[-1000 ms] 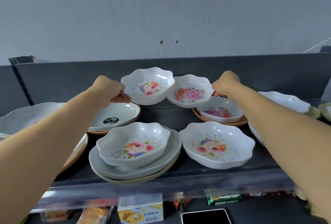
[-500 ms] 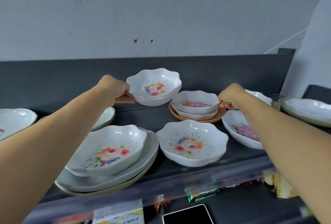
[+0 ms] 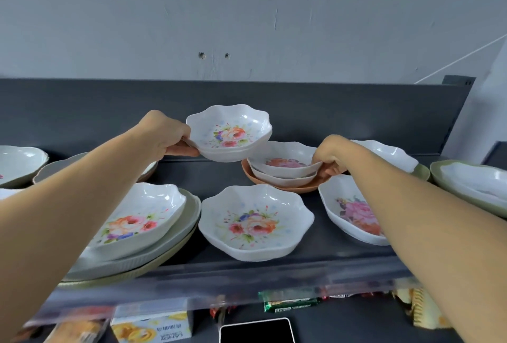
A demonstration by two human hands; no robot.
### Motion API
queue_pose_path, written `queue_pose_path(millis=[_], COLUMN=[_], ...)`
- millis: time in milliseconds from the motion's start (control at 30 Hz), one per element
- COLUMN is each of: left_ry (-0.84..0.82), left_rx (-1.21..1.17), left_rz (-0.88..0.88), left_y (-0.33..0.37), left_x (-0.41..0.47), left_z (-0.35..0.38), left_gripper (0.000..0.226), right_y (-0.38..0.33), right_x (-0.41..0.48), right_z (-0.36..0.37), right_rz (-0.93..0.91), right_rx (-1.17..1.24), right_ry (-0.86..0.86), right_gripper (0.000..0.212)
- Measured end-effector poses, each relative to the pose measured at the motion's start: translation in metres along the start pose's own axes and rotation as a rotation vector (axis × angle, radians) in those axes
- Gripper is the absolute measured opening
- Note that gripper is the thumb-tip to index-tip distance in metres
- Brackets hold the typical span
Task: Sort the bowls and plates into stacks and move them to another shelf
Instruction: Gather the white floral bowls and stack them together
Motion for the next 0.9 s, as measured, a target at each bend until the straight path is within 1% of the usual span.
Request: queue_pose_path(millis=[67, 167, 300, 367, 467, 567, 633, 700, 800, 900], left_ry=[0.013, 0.027, 0.039, 0.041, 0.038, 0.037, 0.035, 0.029, 0.022, 0.014], left_rx=[-0.001, 0.003, 0.011, 0.013, 0.011, 0.022, 0.023, 0.026, 0.037, 0.038], left_rz=[-0.002, -0.012, -0.022, -0.025, -0.028, -0.026, -0.022, -0.020, -0.031, -0.032], left_y=[0.000, 0.000, 0.001, 0.001, 0.001, -0.001, -0.001, 0.000, 0.000, 0.001], left_x=[-0.005, -0.011, -0.018, -0.021, -0.022, -0.020, -0.018, -0.017, -0.017, -0.016], left_z=[0.001, 0.001, 0.000, -0.001, -0.002, -0.003, -0.003, -0.002, 0.000, 0.002], left_gripper=[0.025, 0.025, 0.025, 0.025, 0.025, 0.025, 0.026, 0.026, 0.024, 0.024], right_y=[0.000, -0.001, -0.001, -0.001, -0.003, -0.002, -0.001, -0.001, 0.001, 0.002], right_x=[0.003, 0.003, 0.001, 0.003, 0.010, 0.012, 0.011, 0.009, 0.007, 0.004], right_z=[0.003, 0.006, 0.007, 0.007, 0.006, 0.006, 0.006, 0.006, 0.007, 0.006], right_rz=[-0.038, -0.085, -0.127, -0.110, -0.055, -0.006, -0.022, -0.041, -0.077, -0.104], right_rx=[0.025, -0.027, -0.106, -0.064, 0.065, 0.129, 0.133, 0.138, 0.137, 0.197], right_ry=[0.004, 0.014, 0.027, 0.032, 0.034, 0.022, 0.021, 0.026, 0.023, 0.062], right_gripper=[0.015, 0.022, 0.020, 0.019, 0.024, 0.026, 0.023, 0.014, 0.023, 0.019])
Point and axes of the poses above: each hand's wrist, its own x-axis towards the middle knuckle, its own z-axis out of the palm, y = z × x, the point moved 1 cm from there along x, towards the middle knuckle, and after that the axes turned 7 degrees about x, right-handed, at the moved point
